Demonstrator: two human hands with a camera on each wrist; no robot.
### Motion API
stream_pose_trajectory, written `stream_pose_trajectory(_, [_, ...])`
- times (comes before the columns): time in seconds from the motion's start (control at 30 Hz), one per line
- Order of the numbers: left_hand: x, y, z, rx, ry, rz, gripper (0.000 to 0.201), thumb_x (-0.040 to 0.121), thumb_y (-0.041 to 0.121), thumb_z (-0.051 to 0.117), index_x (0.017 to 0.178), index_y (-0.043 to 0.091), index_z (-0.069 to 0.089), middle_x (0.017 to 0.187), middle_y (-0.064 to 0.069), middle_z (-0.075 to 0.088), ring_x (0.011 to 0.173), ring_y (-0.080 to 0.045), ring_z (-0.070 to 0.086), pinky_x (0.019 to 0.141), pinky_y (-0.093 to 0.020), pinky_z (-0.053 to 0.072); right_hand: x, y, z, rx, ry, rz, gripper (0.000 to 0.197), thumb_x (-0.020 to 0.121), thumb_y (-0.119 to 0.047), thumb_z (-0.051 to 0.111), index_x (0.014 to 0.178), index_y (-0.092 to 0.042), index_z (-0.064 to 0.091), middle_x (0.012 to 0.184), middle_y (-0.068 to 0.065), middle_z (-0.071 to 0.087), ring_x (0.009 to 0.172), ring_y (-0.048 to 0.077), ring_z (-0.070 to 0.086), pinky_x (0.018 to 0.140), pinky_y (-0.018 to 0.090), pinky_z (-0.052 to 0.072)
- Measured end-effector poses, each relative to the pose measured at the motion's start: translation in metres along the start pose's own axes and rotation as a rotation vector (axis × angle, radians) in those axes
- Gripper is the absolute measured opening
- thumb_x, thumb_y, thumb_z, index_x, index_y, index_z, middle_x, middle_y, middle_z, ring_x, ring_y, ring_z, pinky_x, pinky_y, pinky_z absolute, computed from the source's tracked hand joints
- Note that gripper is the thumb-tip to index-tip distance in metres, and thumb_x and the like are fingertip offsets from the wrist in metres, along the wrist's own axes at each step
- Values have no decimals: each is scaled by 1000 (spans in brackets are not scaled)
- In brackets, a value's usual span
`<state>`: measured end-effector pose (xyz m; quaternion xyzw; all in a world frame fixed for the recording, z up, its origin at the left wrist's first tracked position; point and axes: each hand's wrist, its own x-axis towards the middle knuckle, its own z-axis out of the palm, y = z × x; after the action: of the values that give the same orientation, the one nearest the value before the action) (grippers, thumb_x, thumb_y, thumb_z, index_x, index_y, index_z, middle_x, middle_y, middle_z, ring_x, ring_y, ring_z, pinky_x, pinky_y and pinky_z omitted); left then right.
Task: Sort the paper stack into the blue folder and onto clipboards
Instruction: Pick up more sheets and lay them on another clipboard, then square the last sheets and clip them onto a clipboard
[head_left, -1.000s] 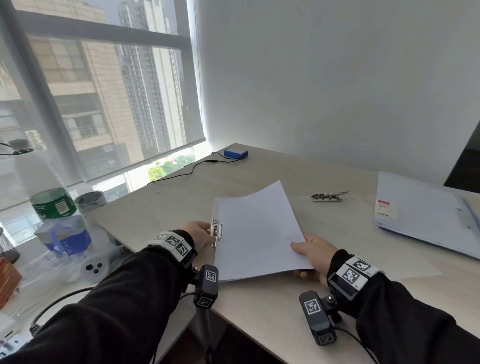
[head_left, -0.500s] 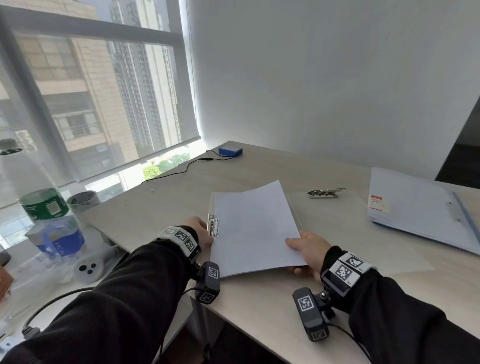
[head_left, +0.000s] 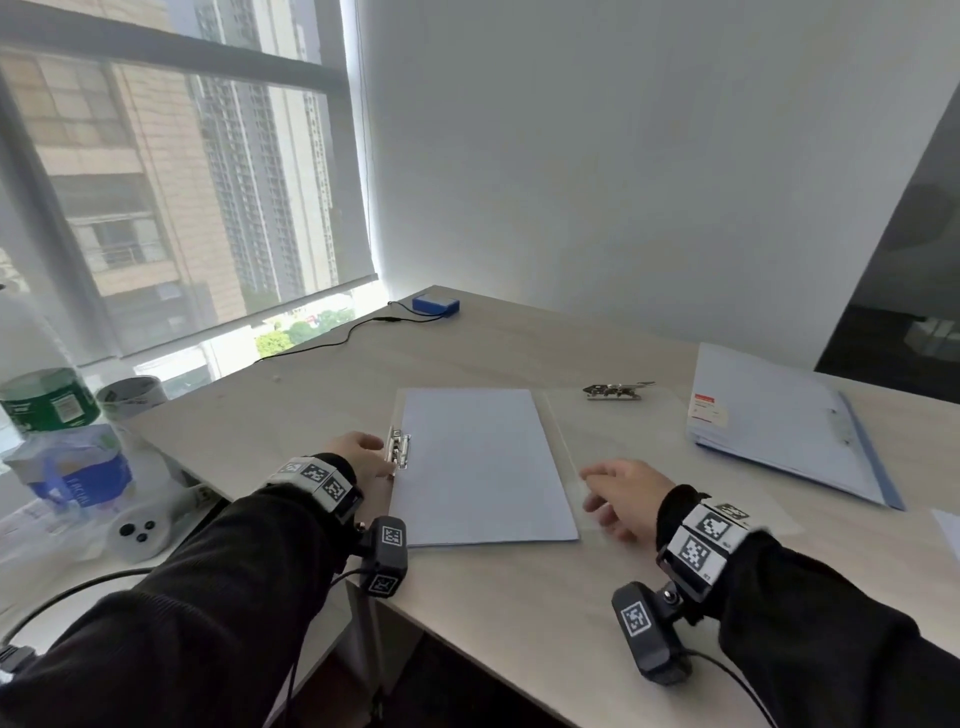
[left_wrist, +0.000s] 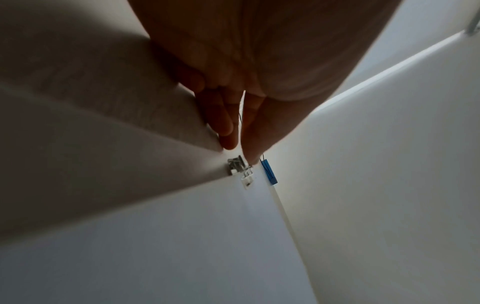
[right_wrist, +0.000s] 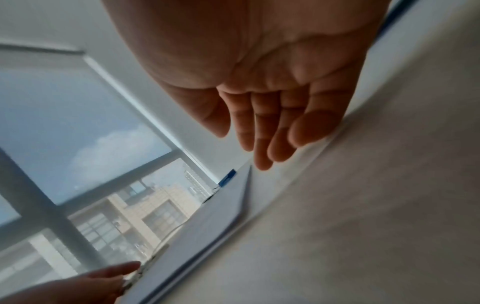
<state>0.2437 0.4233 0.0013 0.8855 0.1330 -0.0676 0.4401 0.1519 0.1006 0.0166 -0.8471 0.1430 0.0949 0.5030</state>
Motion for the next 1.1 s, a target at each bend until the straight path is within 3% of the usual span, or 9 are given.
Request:
stream_pose_trajectory(0.13, [-10,-4,-5,-231,126,18,44,81,13,68,125,11,58,120,-16,65,109,-32,62,98,-40,48,-9,15,-32,-412,20,-68,38,95,-25,50,132,-19,58,130,2,61,118,18,56,98,24,40])
stream_pose_trajectory(0.23, [-32,6,-2,-378,235,74,36,82,13,61,118,13,61,113,-13,67,105,-31,63,96,-44,49,-21,17,-33,-540,-109,-60,48,95,-34,51,141,-22,49,145,1,52,132,17,48,110,24,31])
stream_pose_trajectory(0.37, [-77,38,19,-561,127,176,29,85,13,57,114,16,59,98,-5,66,79,-18,63,63,-30,44,-54,8,-14,-676,-219,-144,53,96,-37,48,147,-23,40,153,0,42,141,17,38,116,26,25])
stream_pose_trajectory(0.47, [-109,64,44,-624,-21,197,30,86,18,56,115,24,56,103,1,66,82,-14,63,64,-29,39,-84,3,1,-579,-317,-244,48,96,-37,48,144,-29,44,148,-5,48,133,13,46,112,26,30])
stream_pose_trajectory(0.57, [-137,86,73,-628,-172,207,31,88,18,55,117,25,53,102,-1,65,82,-16,61,67,-30,38,-108,6,2,-319,-356,-249,39,97,-34,49,135,-30,54,129,-11,59,112,8,59,94,23,43])
stream_pose_trajectory(0.67, [-159,99,105,-573,-286,230,27,87,18,56,113,25,56,98,0,66,82,-17,61,70,-32,39,-124,25,-24,-15,-252,-167,30,94,-31,54,122,-26,63,117,-4,71,100,14,71,80,27,53])
stream_pose_trajectory(0.83, [-191,127,172,-536,-442,230,31,85,16,57,114,26,55,103,-2,67,85,-19,66,64,-30,43,-146,80,-102,208,76,-6,24,96,-29,52,111,-17,66,102,4,76,81,15,67,64,27,45])
stream_pose_trajectory(0.97, [-225,157,237,-503,-619,226,32,87,14,57,118,22,52,103,-4,65,91,-20,63,70,-32,46,-170,133,-164,181,384,87,24,93,-27,55,107,-13,70,106,3,73,89,15,62,68,26,42])
stream_pose_trajectory(1.1, [-260,177,300,-381,-754,248,37,85,19,61,121,19,53,109,-6,62,97,-20,59,75,-34,48,-205,186,-225,161,631,150,24,91,-27,58,106,-14,71,111,1,69,109,21,59,89,29,42])
